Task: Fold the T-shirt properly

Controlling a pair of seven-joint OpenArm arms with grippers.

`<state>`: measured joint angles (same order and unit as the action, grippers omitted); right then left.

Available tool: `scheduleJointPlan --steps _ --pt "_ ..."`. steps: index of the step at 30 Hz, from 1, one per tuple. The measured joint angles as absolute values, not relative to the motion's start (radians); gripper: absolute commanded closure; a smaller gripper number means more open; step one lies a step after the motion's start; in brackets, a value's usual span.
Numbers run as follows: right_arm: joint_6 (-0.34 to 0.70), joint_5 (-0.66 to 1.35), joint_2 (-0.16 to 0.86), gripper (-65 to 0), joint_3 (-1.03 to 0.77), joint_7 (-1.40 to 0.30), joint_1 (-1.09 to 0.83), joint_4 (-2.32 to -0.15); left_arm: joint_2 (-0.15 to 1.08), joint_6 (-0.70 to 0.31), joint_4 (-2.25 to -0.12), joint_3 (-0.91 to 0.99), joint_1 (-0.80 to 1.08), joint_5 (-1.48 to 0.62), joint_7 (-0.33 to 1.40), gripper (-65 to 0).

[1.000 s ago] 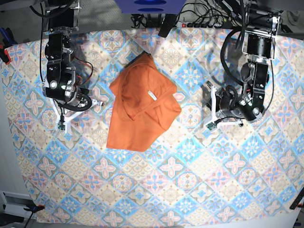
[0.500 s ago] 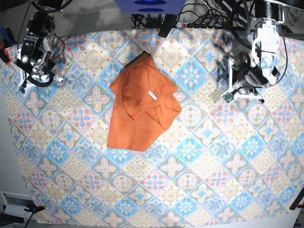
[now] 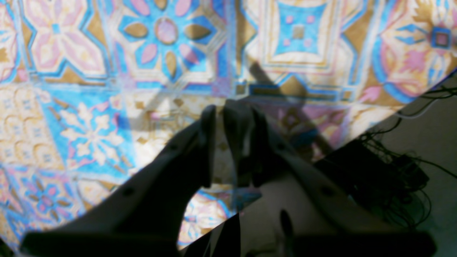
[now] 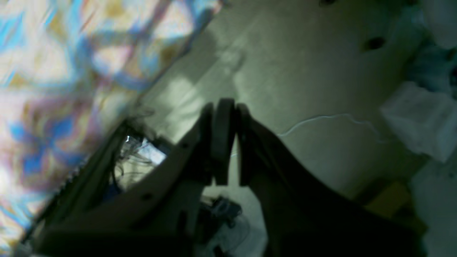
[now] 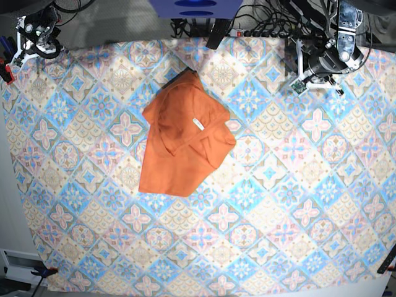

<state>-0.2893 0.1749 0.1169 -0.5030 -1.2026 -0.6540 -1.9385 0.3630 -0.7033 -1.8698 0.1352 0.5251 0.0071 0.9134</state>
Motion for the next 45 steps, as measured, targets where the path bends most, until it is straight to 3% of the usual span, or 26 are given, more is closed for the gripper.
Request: scheduleJointPlan --steps 5,14,26,29,35,41,45 --pt "-0.299 0.154 0.097 -3.4 -0.511 -1.180 -0.714 -1.938 0.366 -0.696 -1.907 0.140 0.620 0.008 0.853 -4.1" --pt "-0.299 0.154 0.037 -3.4 -0.513 -1.097 -0.783 -1.936 0.368 -0.704 -2.001 0.164 0.813 0.008 0.704 -3.5" --pt "-0.291 0.160 0.000 -3.4 -0.507 -1.083 -0.813 -1.869 0.374 -0.685 -1.830 0.142 0.858 0.062 0.697 -3.5" --pt "-0.290 0.159 0.000 -3.4 -0.507 -1.079 -0.818 -1.804 0.371 -0.690 -1.742 0.102 0.846 0.094 0.688 -3.5" --pt "-0.289 0.157 0.010 -3.4 -0.426 -0.854 -0.809 -1.535 0.361 -0.696 -1.470 0.030 0.760 0.131 0.580 -3.5" --pt "-0.276 0.168 0.020 -3.4 -0.321 -0.669 -0.688 -1.178 0.297 -0.689 -1.074 0.029 0.533 0.178 0.545 -3.5" --pt "-0.288 0.149 0.058 -3.4 -0.282 -0.496 -0.561 -0.912 0.253 -0.691 -0.772 0.028 0.385 0.226 0.381 -3.5"
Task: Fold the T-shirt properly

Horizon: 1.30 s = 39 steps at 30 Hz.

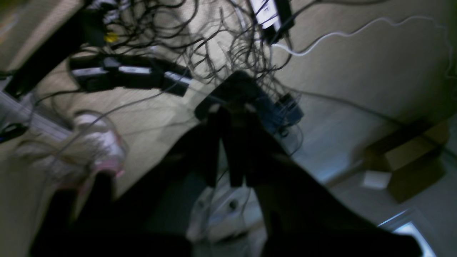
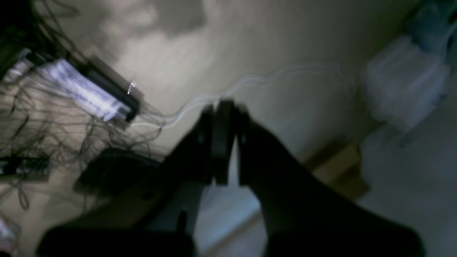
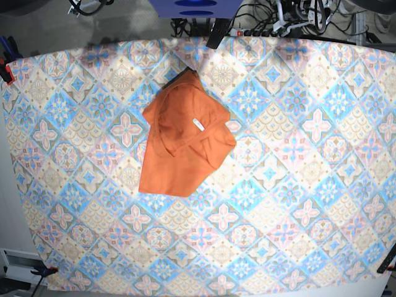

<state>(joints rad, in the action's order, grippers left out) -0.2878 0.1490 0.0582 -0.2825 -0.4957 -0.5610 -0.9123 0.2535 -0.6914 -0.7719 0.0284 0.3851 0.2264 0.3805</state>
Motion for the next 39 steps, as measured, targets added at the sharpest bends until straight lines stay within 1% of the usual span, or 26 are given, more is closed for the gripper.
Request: scheduleJointPlan --steps 2,3,4,6,8,9,11,13,14,15,18,21,23,26,30,36,39 --pt "-0.277 0.147 0.064 -3.4 -0.268 -0.443 -0.509 -0.774 0.238 -0.692 -0.616 0.028 0.319 0.256 0.285 -3.5" --pt "-0.245 0.144 0.064 -3.4 -0.266 -0.434 -0.492 -0.716 0.229 -0.679 -0.550 0.028 0.293 0.286 0.262 -3.5" --pt "-0.191 0.144 0.066 -3.4 -0.266 -0.394 -0.465 -0.656 0.223 -0.685 -0.467 0.027 0.258 0.307 0.215 -3.5" --pt "-0.066 0.152 0.065 -3.4 -0.269 -0.371 -0.407 -0.527 0.215 -0.690 -0.308 0.025 0.197 0.337 0.149 -3.5" --pt "0.033 0.154 0.068 -3.4 -0.271 -0.293 -0.336 -0.391 0.208 -0.682 -0.164 0.025 0.131 0.348 0.061 -3.5" --pt "0.049 0.156 0.070 -3.4 -0.271 -0.253 -0.300 -0.334 0.204 -0.683 -0.112 0.025 0.105 0.358 0.022 -3.7" --pt "0.030 0.154 0.076 -3.4 -0.271 -0.151 -0.238 -0.221 0.197 -0.688 -0.035 0.025 0.067 0.360 -0.047 -3.9" --pt "0.035 0.152 0.087 -3.5 -0.271 -0.063 -0.181 -0.093 0.194 -0.689 -0.016 0.027 0.038 0.344 -0.073 -3.9" --pt "0.032 0.150 0.092 -3.5 -0.269 -0.026 -0.158 -0.031 0.195 -0.675 -0.016 0.028 0.029 0.345 -0.080 -3.9" --pt "0.029 0.147 0.095 -3.6 -0.269 -0.031 -0.141 0.004 0.195 -0.607 -0.016 0.028 0.022 0.344 -0.074 -3.9" --pt "0.026 0.149 0.094 -3.6 -0.272 0.005 -0.105 0.002 0.191 -0.425 -0.018 0.028 0.013 0.344 -0.080 -3.9" --pt "0.027 0.151 0.101 -3.6 -0.295 0.007 -0.043 -0.003 0.179 -0.343 -0.017 0.023 0.020 0.354 -0.072 -4.0" --pt "0.038 0.154 0.100 -3.6 -0.322 0.034 -0.021 -0.012 0.163 -0.348 -0.017 0.023 0.020 0.361 -0.072 -4.0" --pt "0.033 0.154 0.097 -3.6 -0.361 0.026 -0.042 -0.004 0.155 -0.359 -0.017 0.023 0.022 0.368 -0.072 -4.0" --pt "0.019 0.154 0.084 -3.6 -0.368 0.053 -0.077 0.002 0.167 -0.340 -0.017 0.023 0.022 0.371 -0.072 -4.0" --pt "0.034 0.153 0.078 -3.6 -0.367 0.093 -0.044 -0.005 0.166 -0.344 -0.017 0.023 0.022 0.371 -0.072 -4.0" --pt "0.030 0.153 0.083 -3.6 -0.360 0.082 -0.053 -0.004 0.166 -0.344 -0.017 0.023 0.022 0.371 -0.072 -4.0"
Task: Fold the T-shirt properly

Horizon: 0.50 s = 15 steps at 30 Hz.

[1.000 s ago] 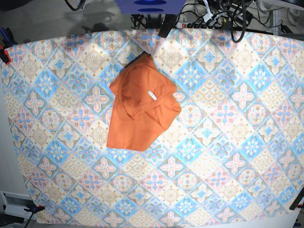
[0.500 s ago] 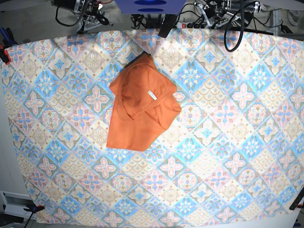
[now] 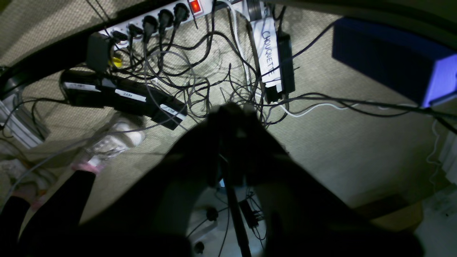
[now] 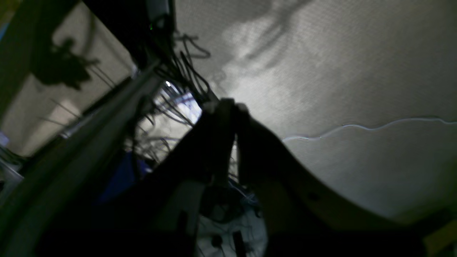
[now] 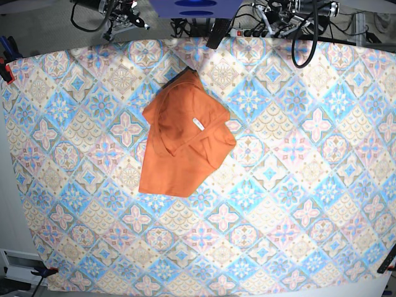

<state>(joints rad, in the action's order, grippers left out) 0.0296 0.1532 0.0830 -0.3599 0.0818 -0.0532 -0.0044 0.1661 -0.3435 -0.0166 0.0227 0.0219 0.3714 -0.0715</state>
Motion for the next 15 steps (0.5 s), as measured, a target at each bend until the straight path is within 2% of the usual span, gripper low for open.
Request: scheduleJointPlan --steps 15 --pt "0.030 0.146 0.081 -3.6 -0.270 0.075 -0.056 -0.001 0.121 -0.345 -0.014 0.028 0.022 0.368 -0.072 -4.0"
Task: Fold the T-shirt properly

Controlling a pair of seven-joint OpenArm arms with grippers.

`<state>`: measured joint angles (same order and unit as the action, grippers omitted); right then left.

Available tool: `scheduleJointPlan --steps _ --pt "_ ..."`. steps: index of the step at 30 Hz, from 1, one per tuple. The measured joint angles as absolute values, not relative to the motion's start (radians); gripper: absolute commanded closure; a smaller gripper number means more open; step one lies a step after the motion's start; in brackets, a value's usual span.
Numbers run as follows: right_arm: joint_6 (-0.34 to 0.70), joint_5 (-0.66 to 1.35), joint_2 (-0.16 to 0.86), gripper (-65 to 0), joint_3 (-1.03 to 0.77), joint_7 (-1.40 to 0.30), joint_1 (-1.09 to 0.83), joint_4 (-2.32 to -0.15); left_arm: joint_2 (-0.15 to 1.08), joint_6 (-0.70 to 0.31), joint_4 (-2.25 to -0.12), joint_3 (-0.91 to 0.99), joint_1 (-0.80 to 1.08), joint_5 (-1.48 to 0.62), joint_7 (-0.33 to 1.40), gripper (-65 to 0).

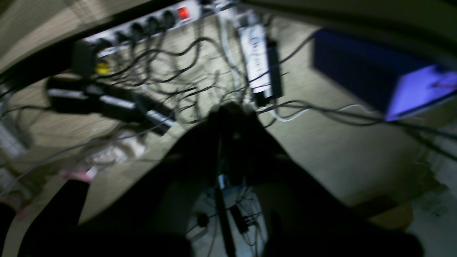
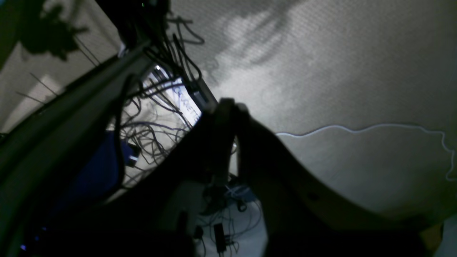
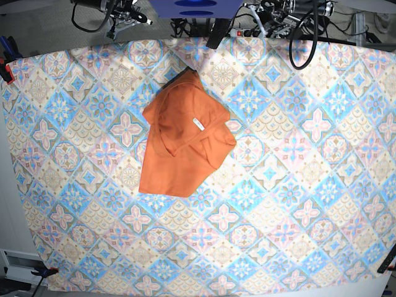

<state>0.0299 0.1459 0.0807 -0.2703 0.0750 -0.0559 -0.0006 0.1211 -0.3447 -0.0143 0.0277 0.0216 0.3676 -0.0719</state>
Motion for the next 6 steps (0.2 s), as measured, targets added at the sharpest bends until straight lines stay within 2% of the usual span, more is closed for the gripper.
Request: scheduleJointPlan --steps 6 --pt "0.032 0.146 0.081 -3.6 -0.268 0.078 -0.056 0.000 0.131 -0.340 -0.012 0.023 0.022 0.371 -0.071 -4.0"
